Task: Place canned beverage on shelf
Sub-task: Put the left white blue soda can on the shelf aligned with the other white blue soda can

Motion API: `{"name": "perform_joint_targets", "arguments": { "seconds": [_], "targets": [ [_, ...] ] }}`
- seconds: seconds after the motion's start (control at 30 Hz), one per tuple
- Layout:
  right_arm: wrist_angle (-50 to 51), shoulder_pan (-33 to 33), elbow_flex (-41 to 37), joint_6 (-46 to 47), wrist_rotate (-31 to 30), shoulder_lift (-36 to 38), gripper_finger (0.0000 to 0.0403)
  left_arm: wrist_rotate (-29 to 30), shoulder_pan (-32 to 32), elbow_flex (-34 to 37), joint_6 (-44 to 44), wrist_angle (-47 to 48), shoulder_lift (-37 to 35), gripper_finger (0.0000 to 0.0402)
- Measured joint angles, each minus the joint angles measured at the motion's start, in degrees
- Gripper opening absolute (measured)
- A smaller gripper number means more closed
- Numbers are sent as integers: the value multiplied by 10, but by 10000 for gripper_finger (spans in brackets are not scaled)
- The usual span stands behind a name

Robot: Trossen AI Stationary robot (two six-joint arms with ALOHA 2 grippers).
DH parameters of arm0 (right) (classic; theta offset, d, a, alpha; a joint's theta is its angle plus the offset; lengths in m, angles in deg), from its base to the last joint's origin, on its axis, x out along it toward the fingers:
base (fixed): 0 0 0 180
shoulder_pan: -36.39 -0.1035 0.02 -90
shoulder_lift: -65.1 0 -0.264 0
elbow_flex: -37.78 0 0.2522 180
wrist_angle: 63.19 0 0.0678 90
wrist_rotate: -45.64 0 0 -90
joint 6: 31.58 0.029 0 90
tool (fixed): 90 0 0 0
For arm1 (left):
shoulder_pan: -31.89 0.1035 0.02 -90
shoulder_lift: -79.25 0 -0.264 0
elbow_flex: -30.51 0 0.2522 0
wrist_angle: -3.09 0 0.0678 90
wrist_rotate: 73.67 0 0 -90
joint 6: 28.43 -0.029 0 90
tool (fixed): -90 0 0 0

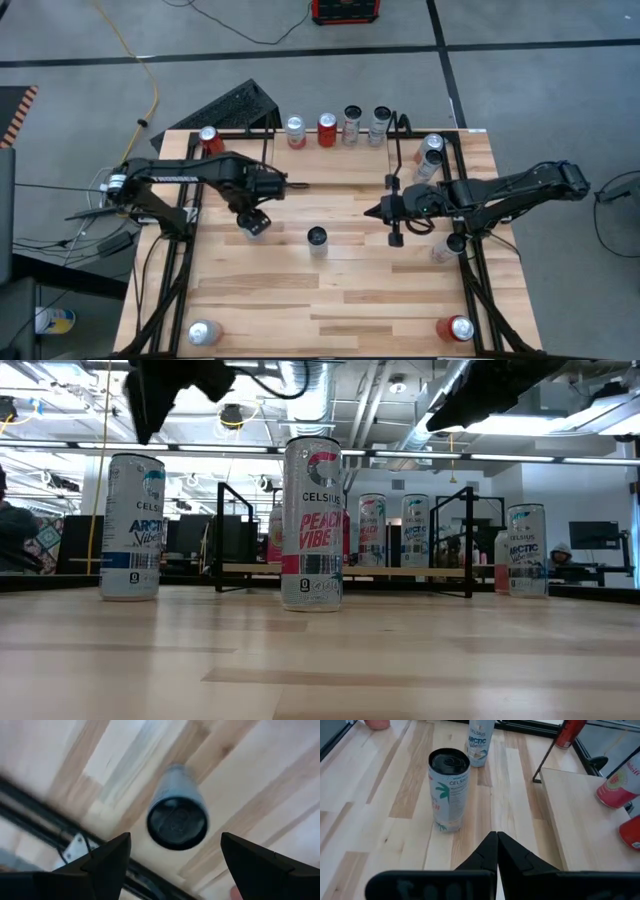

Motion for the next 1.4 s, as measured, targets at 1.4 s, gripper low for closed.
{"name": "perform_joint_targets", "arguments": {
  "seconds": [1.4],
  "targets": [
    [29, -1, 0, -63, 106, 0, 30, 50, -16, 153, 296, -137, -119, 295]
  ]
}}
